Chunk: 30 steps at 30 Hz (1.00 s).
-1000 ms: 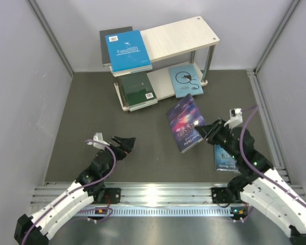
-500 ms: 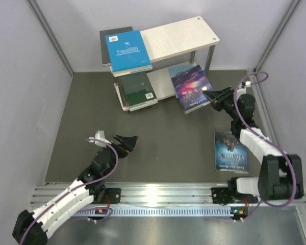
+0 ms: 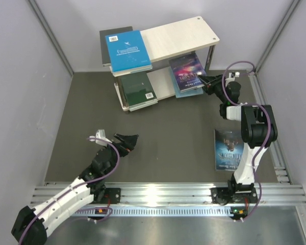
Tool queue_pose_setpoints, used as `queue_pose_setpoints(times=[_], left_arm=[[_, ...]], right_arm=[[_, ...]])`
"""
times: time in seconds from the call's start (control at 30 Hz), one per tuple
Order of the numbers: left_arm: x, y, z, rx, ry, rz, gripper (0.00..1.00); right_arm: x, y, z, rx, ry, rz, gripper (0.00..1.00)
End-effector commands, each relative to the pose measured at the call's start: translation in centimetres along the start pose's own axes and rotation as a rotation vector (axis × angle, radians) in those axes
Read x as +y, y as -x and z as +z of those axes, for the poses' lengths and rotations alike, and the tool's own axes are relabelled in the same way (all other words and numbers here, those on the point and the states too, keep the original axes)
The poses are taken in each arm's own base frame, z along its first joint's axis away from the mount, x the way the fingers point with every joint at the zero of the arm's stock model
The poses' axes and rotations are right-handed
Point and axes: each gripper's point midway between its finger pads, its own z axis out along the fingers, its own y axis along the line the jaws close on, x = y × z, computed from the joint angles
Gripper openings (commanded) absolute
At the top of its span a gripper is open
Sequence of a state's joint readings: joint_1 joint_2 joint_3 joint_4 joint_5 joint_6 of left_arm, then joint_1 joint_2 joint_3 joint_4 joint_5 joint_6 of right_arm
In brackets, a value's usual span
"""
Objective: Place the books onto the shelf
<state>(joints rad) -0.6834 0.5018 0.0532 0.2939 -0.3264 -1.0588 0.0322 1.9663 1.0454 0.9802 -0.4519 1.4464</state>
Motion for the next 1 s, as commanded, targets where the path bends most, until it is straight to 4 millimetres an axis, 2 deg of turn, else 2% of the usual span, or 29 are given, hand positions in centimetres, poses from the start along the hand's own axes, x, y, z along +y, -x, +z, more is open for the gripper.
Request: queue_pose_setpoints(times=[0.0,0.07,0.1,0.13,0.17,0.23,0.27,0.37,0.47,0.5,0.57,0.6,0.67,0.7,0.73,0.87,0.97], left_arm=[[3.8,-1.9,-0.4,0.024,0.037,0.038,0.99],[3.8,-1.9,-0.3,0.024,0.037,0.038,0.99],[3.6,-1.9,-0.3,0.024,0.034,0.039,0.99],[3.6,-2.0,-0.3,0.025,0.033,0.038,0.99],[3.7,-2.0,-0.3,0.026,0.034,0.039,0.99],[3.6,-2.0,-0.2,0.028,0.035,0.039,0.99],[3.6,-2.0,-0.2,0.028,0.036,0.041,0.99],[3.6,-2.0,-0.1,0.03,0.039,0.042,0.99],[3.6,-2.1,-0.1,0.032,0.039,0.041,0.99],[3.7,-2.1,-0.2,0.033,0.04,0.043,0.99],[3.7,-2.1,-0.2,0.033,0.04,0.043,0.99],[3.6,-2.1,-0.1,0.033,0.038,0.043,0.99],[3.6,-2.1,-0.2,0.035,0.038,0.043,0.99],[3.6,-2.1,-0.2,0.035,0.039,0.043,0.99],[3.7,-2.2,-0.1,0.035,0.042,0.044,0.99],[3.6,-2.1,-0.1,0.035,0.039,0.043,0.99],[3.6,-2.2,-0.1,0.037,0.041,0.044,0.99]], right_arm=[[9.6,2.2,0.7,-0.041,0.295,-0.12,0.0],[9.0,2.3,1.4,-0.036,0.266,-0.127,0.0],[7.3,2.5,2.0,-0.034,0.214,-0.112,0.0],[6.8,2.5,2.3,-0.032,0.197,-0.114,0.0],[6.9,2.6,2.8,-0.027,0.199,-0.127,0.0],[4.9,2.3,3.8,0.014,0.154,-0.109,0.0],[4.9,2.4,4.2,0.019,0.154,-0.11,0.0],[2.8,2.5,4.5,0.025,0.092,-0.104,0.07],[1.2,2.3,4.4,0.024,0.046,-0.097,0.21],[0.6,2.2,4.3,0.029,0.034,-0.092,0.3],[-0.2,2.0,4.1,0.033,0.019,-0.077,0.4],[-0.2,1.8,4.0,0.034,0.025,-0.078,0.49],[-0.7,1.7,3.5,0.035,0.021,-0.064,0.54],[-0.5,1.7,3.4,0.034,0.027,-0.064,0.67],[-0.6,1.6,3.2,0.044,0.024,-0.058,0.74],[-0.7,1.3,2.6,0.072,-0.012,-0.05,0.86],[-2.2,0.5,2.3,0.131,-0.122,-0.059,0.89]])
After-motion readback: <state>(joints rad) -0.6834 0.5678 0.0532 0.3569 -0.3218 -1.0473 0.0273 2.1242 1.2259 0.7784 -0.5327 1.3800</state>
